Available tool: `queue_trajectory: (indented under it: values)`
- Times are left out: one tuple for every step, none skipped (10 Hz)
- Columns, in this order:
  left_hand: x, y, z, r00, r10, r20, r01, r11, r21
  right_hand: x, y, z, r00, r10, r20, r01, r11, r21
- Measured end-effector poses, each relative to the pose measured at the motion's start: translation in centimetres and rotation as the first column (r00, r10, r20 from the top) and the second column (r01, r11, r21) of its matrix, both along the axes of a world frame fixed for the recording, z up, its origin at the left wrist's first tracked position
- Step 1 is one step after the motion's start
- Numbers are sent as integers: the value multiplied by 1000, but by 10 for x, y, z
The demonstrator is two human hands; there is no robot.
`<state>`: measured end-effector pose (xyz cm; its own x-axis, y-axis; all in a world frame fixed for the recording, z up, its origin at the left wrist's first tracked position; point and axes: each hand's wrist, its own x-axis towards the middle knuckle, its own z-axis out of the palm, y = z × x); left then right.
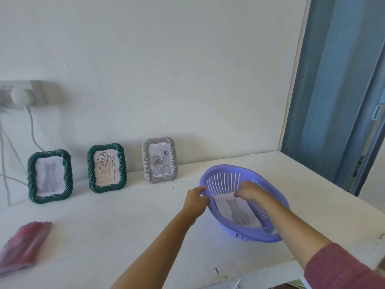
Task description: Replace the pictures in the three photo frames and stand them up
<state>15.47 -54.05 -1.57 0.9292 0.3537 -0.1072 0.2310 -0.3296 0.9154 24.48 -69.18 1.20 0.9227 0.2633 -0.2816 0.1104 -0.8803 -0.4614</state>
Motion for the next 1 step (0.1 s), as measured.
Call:
queue_trajectory:
  values:
    - [-12,4,12,999,33,17,-35,996,87,3,12,2,992,14,127,-26,996,88]
